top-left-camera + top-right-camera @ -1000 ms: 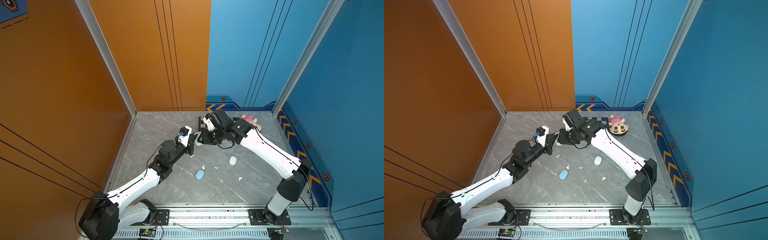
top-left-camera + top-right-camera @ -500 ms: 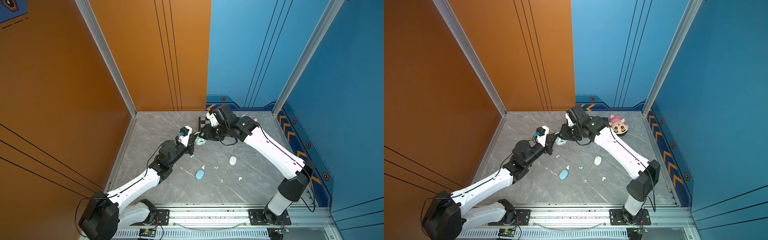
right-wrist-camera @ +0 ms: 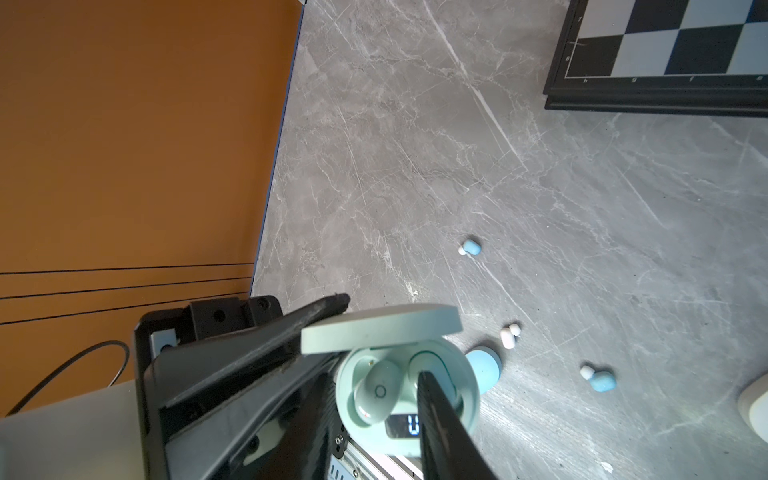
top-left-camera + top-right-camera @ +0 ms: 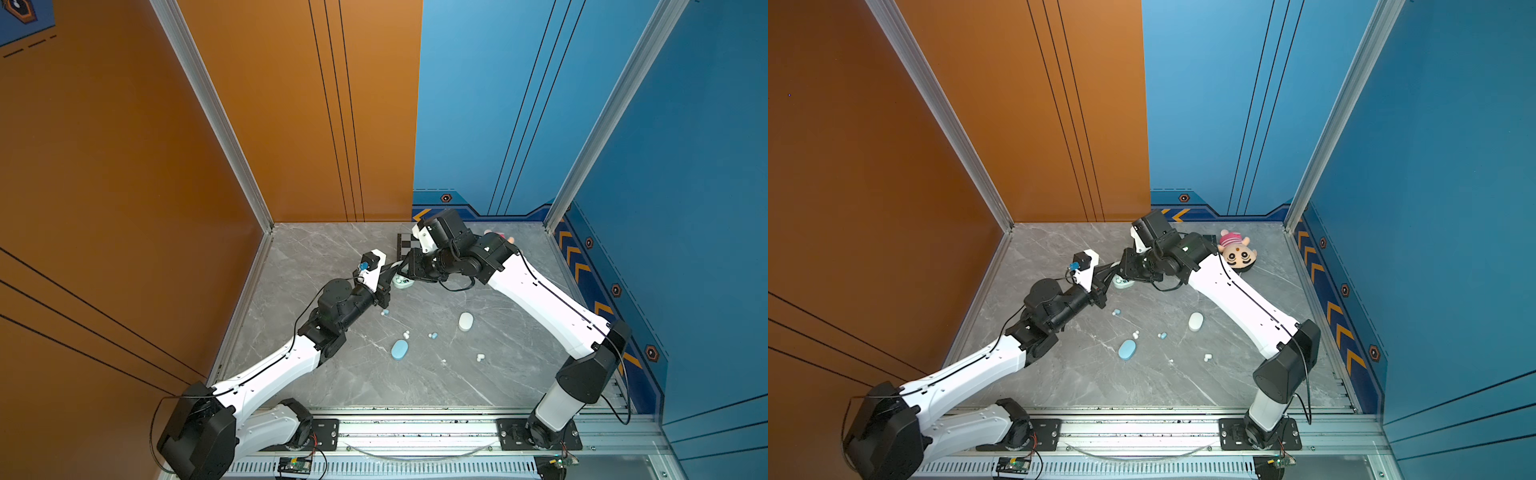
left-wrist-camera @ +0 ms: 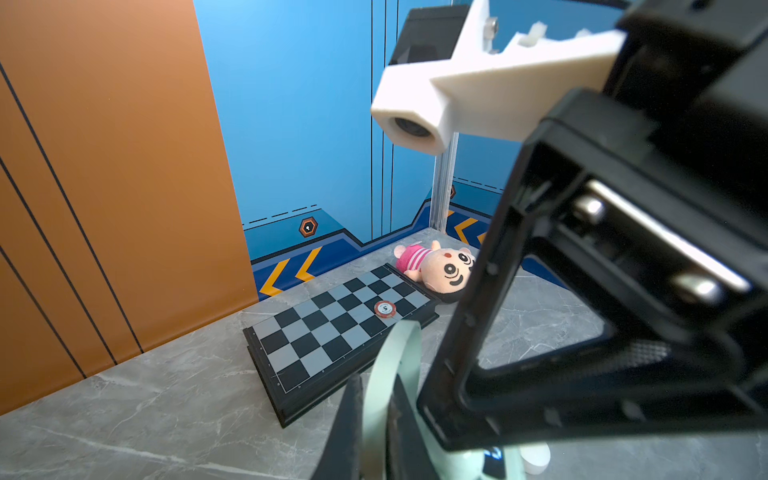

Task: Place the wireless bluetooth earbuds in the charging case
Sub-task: 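Press the second earbud into the empty case slot with the right gripper, then open the right gripper and withdraw it from the case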

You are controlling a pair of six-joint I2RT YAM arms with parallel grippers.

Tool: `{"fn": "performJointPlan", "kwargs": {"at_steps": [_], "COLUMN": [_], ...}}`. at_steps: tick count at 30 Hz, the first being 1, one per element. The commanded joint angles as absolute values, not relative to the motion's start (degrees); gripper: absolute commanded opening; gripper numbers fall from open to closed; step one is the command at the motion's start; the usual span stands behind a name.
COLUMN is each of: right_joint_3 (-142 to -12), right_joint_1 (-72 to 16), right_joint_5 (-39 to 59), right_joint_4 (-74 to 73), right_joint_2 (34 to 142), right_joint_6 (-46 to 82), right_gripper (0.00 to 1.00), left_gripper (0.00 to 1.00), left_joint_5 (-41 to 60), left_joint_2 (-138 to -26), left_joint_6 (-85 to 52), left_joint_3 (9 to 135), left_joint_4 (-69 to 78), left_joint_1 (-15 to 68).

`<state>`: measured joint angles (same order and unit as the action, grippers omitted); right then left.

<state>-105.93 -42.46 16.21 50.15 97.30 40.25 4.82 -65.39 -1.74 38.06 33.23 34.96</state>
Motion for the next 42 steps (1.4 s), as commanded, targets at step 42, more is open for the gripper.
{"fn": "performJointPlan", "kwargs": {"at_steps": [42], "right_joint_3": [-93.4], "right_joint_1": [-29.9], "right_joint_5": [12.3], "right_joint_4": [49.1], "right_joint_2": [81.8], "right_joint_6": [46.8], "right_gripper": [0.48], "left_gripper": [0.0], "left_joint_5": [10.3], "left_joint_2": [-71.1], "left_joint_6": [2.7], "left_joint_3": [42.3], "left_joint_4": [35.2], "left_joint_1": [38.7]}}
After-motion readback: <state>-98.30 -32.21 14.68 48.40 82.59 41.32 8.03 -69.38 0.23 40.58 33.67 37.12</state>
